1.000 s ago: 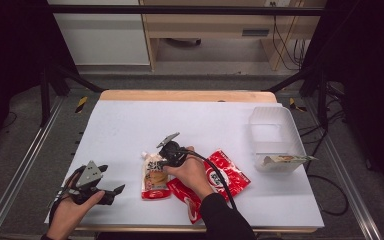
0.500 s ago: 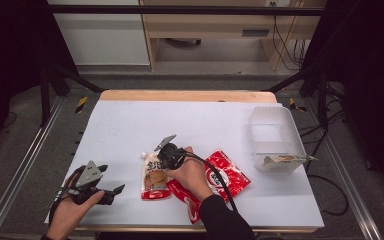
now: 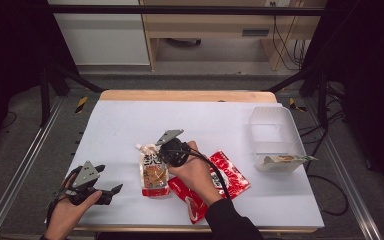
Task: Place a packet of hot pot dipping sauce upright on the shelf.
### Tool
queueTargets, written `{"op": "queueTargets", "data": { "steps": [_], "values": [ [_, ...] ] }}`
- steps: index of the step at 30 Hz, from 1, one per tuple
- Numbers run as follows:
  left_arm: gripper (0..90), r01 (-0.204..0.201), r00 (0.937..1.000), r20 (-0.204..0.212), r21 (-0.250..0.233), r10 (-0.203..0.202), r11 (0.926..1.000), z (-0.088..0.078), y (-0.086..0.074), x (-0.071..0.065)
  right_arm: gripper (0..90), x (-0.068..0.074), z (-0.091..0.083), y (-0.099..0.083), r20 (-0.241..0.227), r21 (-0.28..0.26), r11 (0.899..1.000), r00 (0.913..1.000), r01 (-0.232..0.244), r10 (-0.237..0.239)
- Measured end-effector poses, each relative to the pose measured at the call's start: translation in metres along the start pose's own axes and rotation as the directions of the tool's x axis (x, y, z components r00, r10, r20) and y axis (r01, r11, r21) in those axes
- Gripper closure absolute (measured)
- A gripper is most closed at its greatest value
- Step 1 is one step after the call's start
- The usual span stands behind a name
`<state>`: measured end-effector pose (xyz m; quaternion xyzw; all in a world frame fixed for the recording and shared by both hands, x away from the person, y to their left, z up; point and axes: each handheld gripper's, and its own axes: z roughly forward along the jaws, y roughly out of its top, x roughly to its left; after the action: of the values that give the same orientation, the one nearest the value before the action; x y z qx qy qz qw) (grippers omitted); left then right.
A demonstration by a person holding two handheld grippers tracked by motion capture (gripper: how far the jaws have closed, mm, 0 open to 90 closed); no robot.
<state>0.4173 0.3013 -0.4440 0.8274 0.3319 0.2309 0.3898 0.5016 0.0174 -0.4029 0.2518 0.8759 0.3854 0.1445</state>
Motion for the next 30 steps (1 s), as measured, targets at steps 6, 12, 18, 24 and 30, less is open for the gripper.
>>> {"op": "queueTargets", "data": {
  "steps": [6, 12, 18, 24, 30],
  "values": [
    [9.5, 0.005, 1.0, 0.006, -0.027, -0.005, 0.9996, -0.005, 0.002, 0.0, 90.0, 0.013, -0.017, 0.016, -0.021, -0.057, 0.998, 0.9991, 0.036, -0.038],
    [10.0, 0.02, 0.9996, 0.022, -0.08, -0.018, 0.9966, -0.011, 0.007, -0.002, 90.0, 0.019, -0.034, 0.031, -0.031, -0.087, 0.992, 0.9952, 0.09, -0.093],
    [10.7, 0.009, 0.9996, 0.027, -0.101, -0.006, 0.9948, -0.017, 0.017, -0.003, 90.0, 0.018, -0.043, 0.035, -0.028, -0.093, 0.988, 0.9918, 0.122, -0.125],
    [12.6, -0.007, 0.997, 0.075, -0.105, 0.015, 0.9944, -0.017, 0.045, 0.0, 90.0, 0.008, -0.064, 0.038, -0.039, -0.103, 0.985, 0.9894, 0.135, -0.14],
    [14.4, -0.04, 0.9907, 0.126, -0.083, 0.05, 0.9957, -0.008, 0.069, -0.007, 90.0, 0.007, -0.083, 0.034, -0.024, -0.108, 0.983, 0.9879, 0.15, -0.153]
  ]
}}
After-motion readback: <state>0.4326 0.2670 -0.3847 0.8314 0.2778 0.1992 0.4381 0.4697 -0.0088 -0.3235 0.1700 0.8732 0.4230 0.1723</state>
